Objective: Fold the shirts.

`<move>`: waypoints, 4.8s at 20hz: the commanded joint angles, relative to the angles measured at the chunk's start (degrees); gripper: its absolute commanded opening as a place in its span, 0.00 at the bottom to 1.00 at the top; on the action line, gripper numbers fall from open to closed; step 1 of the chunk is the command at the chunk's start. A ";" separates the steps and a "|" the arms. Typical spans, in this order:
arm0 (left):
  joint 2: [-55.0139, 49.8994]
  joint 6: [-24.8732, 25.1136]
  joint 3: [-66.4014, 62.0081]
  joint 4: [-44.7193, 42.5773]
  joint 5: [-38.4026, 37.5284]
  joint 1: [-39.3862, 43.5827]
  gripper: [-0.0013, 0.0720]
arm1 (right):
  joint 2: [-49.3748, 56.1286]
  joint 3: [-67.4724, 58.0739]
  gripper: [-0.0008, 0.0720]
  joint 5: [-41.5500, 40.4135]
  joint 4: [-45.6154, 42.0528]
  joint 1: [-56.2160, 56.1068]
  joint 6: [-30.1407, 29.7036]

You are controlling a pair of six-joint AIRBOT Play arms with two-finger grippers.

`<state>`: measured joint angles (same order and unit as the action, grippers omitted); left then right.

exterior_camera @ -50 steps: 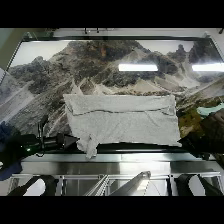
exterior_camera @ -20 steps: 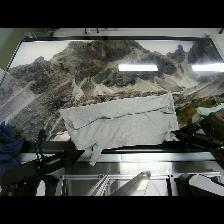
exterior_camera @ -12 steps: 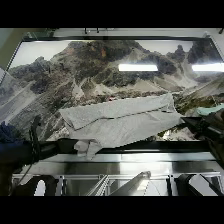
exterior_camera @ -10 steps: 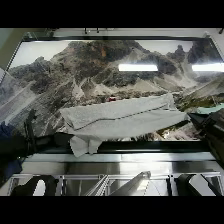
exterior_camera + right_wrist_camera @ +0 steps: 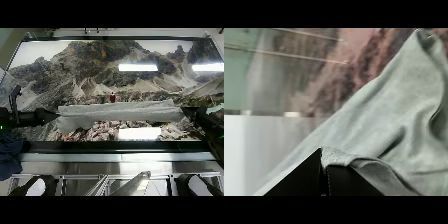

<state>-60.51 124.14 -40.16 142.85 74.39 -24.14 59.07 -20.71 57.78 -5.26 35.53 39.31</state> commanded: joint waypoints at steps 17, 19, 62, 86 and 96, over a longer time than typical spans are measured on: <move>-33.70 -0.17 -21.40 -0.35 4.02 5.18 0.11 | 23.41 -12.48 0.28 -14.34 3.54 -14.56 -15.96; -33.70 -1.57 -22.21 -0.39 5.64 4.87 0.98 | 22.49 -12.94 0.69 -13.29 -0.66 -13.88 -15.23; -63.10 -16.57 -76.81 12.61 15.39 52.22 0.04 | 22.21 -42.25 0.03 37.99 -10.54 -9.88 15.63; 1.77 -5.42 -13.25 2.29 6.80 5.18 0.04 | 32.11 -48.13 0.66 2.32 -33.35 -46.10 33.29; 1.77 -5.46 -13.25 2.29 6.82 5.18 0.05 | 40.28 -42.51 0.76 2.34 -27.91 -42.95 28.46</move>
<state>-58.81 118.63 -53.43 145.16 81.19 -18.90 97.03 -63.72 59.96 -36.75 -5.67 70.96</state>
